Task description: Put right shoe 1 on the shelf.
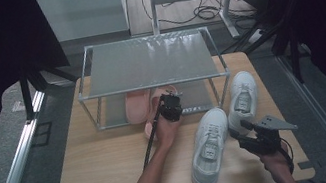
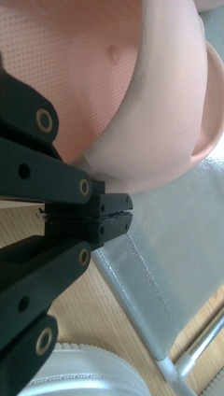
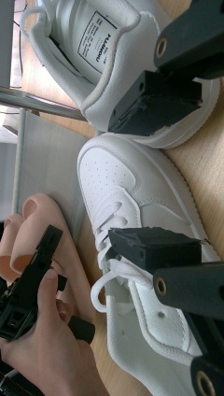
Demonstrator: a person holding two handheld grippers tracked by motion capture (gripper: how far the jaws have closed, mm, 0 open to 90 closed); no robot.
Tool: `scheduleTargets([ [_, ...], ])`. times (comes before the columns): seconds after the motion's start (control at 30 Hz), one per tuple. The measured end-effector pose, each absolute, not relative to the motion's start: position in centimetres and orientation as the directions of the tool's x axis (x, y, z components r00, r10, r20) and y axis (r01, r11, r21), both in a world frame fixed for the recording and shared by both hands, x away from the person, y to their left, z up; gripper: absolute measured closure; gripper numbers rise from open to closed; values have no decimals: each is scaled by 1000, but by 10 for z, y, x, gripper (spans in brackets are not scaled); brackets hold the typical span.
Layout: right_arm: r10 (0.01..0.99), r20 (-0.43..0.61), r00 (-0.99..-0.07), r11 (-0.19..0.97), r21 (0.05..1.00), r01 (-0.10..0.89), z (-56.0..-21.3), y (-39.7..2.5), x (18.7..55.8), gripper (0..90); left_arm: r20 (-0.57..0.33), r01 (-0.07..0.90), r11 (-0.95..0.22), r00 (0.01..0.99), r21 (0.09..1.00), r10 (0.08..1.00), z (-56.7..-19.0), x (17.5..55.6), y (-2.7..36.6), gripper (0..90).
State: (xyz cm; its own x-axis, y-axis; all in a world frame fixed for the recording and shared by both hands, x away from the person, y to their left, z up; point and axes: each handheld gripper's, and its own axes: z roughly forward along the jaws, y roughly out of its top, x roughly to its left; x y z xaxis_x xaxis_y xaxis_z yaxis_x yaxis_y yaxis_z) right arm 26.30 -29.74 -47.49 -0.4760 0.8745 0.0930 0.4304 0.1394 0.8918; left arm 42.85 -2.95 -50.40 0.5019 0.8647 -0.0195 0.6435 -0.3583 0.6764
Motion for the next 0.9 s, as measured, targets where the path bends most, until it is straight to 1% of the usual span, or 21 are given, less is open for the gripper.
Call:
scheduleTargets([
  [0.3, 874, 92, -477, 142, 891, 432, -476, -296, 263, 424, -41, 608, -346, 531, 715, 847, -488, 410, -20, 870],
  [0.37, 874, 90, -478, 143, 891, 430, -476, -296, 263, 424, -50, 595, -345, 546, 726, 836, -483, 402, -14, 870],
  [0.4, 873, 90, -479, 145, 891, 431, -476, -296, 263, 424, -68, 583, -341, 566, 738, 821, -479, 394, -8, 872],
  [0.57, 872, 89, -481, 149, 889, 434, -476, -294, 264, 424, -108, 572, -334, 603, 750, 790, -474, 378, 7, 878],
  [0.9, 874, 90, -477, 147, 888, 436, -477, -295, 264, 424, -130, 559, -337, 635, 758, 762, -473, 354, 37, 875],
])
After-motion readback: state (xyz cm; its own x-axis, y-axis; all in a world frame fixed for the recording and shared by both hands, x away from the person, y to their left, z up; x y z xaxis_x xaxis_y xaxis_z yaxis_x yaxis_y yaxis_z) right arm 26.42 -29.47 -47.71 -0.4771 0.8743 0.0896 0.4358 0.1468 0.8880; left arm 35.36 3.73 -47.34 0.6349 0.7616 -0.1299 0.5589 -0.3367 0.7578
